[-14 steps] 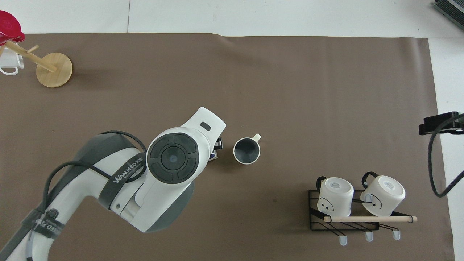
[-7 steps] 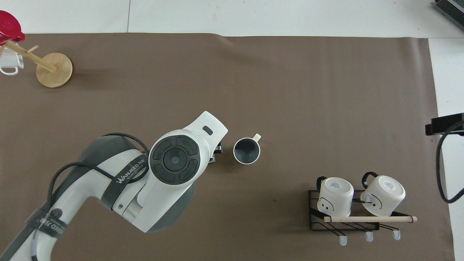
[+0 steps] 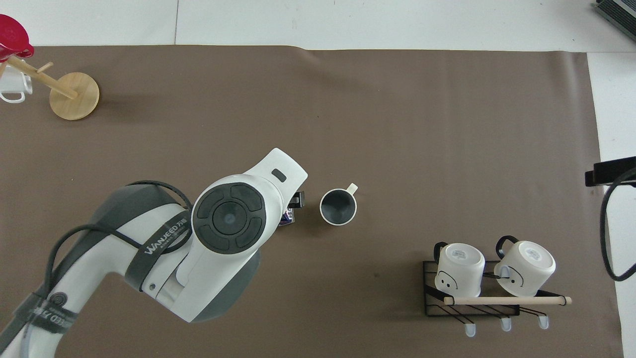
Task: Place cup and milk on table
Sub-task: 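Release the carton and withdraw the left gripper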
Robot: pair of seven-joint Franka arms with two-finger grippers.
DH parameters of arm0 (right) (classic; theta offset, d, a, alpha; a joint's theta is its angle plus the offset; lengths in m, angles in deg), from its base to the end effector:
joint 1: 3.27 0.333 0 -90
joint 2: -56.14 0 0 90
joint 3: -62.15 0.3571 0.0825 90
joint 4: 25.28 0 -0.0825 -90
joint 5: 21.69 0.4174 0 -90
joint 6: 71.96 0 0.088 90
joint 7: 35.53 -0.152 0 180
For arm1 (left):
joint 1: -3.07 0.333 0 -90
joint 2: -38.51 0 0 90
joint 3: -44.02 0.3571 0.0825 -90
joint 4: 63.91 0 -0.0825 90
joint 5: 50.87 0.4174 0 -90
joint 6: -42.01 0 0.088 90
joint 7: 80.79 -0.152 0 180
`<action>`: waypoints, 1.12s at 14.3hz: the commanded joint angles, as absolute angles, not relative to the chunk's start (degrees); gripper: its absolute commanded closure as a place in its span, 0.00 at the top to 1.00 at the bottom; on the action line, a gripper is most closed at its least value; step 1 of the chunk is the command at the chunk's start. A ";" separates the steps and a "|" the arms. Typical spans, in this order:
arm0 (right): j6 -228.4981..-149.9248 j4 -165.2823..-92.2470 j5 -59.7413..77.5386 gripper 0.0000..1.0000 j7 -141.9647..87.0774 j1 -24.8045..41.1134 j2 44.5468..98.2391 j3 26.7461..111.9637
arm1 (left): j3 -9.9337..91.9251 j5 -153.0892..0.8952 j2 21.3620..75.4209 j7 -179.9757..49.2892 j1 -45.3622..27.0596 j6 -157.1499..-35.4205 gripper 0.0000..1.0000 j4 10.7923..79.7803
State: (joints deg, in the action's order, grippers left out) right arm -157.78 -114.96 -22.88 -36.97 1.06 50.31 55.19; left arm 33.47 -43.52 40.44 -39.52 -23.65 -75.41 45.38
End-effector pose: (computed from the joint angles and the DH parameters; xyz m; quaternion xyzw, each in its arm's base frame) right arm 0.5445 -0.0322 0.6741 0.9992 -0.0362 0.0168 0.0044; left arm 0.4993 -0.3636 0.4723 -0.9970 -0.0086 -0.0771 0.0085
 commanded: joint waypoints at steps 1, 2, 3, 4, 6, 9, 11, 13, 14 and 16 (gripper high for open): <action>-156.96 -114.84 -21.78 1.00 -35.35 0.86 50.08 55.12 | 34.35 -47.68 39.30 -39.83 -22.00 -66.82 1.00 38.94; -156.96 -114.84 -21.78 1.00 -35.35 0.86 50.08 55.12 | 34.27 -48.40 39.12 -39.92 -20.50 -65.15 1.00 37.88; -156.96 -114.84 -21.78 1.00 -35.35 0.86 50.08 55.12 | 34.27 -48.41 38.69 -40.18 -19.36 -63.56 1.00 37.00; -156.96 -114.84 -21.78 1.00 -35.35 0.86 50.08 55.12 | 34.53 -48.41 37.81 -42.27 -18.56 -61.28 1.00 36.29; -156.96 -114.84 -21.78 1.00 -35.35 0.86 50.08 55.12 | 34.53 -48.50 36.93 -49.64 -15.41 -56.63 1.00 34.01; -156.96 -114.84 -21.78 1.00 -35.35 0.77 50.08 55.12 | 34.79 -48.59 35.17 -57.55 -9.70 -50.82 1.00 31.37; -156.96 -114.84 -21.78 1.00 -35.35 0.86 50.08 55.12 | 34.79 -48.68 33.68 -64.05 -5.04 -48.53 1.00 31.10; -156.96 -114.84 -21.78 1.00 -35.35 0.86 50.08 55.12 | 34.79 -49.20 32.80 -68.63 -2.22 -46.07 1.00 31.10; -156.96 -114.84 -21.78 1.00 -35.35 0.86 50.08 55.12 | 34.88 -49.55 32.36 -71.53 -1.77 -44.93 1.00 31.10; -156.96 -114.84 -21.78 1.00 -35.35 0.86 50.08 55.12 | 35.23 -51.21 31.83 -74.28 -1.50 -43.86 1.00 31.19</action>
